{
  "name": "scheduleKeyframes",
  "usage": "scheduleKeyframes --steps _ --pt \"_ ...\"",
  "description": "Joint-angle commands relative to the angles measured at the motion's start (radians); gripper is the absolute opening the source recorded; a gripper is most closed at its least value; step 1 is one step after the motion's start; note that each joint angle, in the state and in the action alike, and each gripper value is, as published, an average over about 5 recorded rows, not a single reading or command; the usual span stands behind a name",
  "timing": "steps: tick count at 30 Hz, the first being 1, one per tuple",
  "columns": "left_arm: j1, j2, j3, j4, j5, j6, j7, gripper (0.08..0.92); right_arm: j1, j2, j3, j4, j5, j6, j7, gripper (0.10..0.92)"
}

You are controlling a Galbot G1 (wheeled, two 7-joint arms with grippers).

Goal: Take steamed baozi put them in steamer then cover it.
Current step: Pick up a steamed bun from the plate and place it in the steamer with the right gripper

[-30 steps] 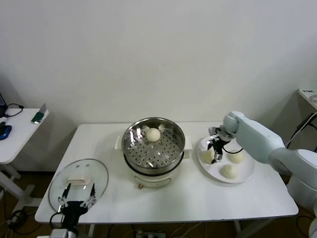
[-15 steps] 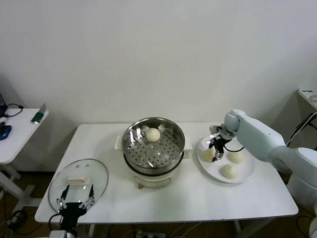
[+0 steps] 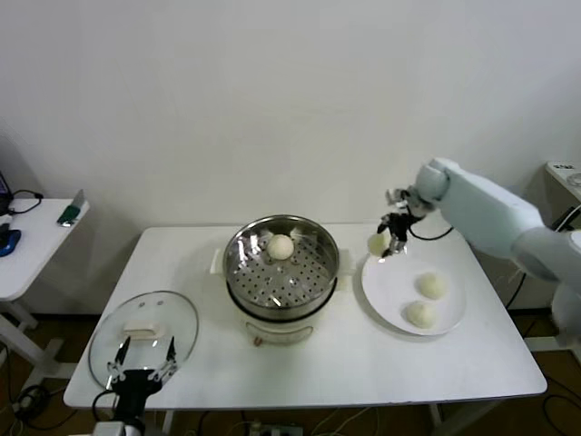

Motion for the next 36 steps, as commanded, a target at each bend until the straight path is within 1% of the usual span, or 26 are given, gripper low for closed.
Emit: scheduleKeyframes --steps 1,6,15,20,29,36 --pt "0.001 -0.007 0.011 -0.017 0.007 0.001 0.0 0.823 0.289 0.073 -0.233 0.067 0.333 -0.048 0.011 0.705" --pt "0.007 0.001 0.03 -0.036 0.011 0.001 -0.006 0.823 0.362 0.197 -0.328 0.12 0.499 -0.098 0.046 0.712" --pt "0.008 -0.001 0.05 -0.069 0.077 -0.002 0.005 0.823 0.334 0.343 -0.37 0.207 0.597 -0.168 0.139 0.712" --pt "0.016 0.004 0.047 -0.075 0.083 -0.007 0.006 0.823 0.292 0.394 -0.397 0.224 0.605 -0.185 0.175 0.712" --pt "0.036 0.002 0.035 -0.075 0.077 -0.021 0.003 0.823 0.202 0.47 -0.466 0.198 0.61 -0.19 0.207 0.712" --pt "0.028 0.015 0.017 -0.077 0.071 -0.021 -0.002 0.823 0.147 0.476 -0.491 0.192 0.589 -0.191 0.216 0.712"
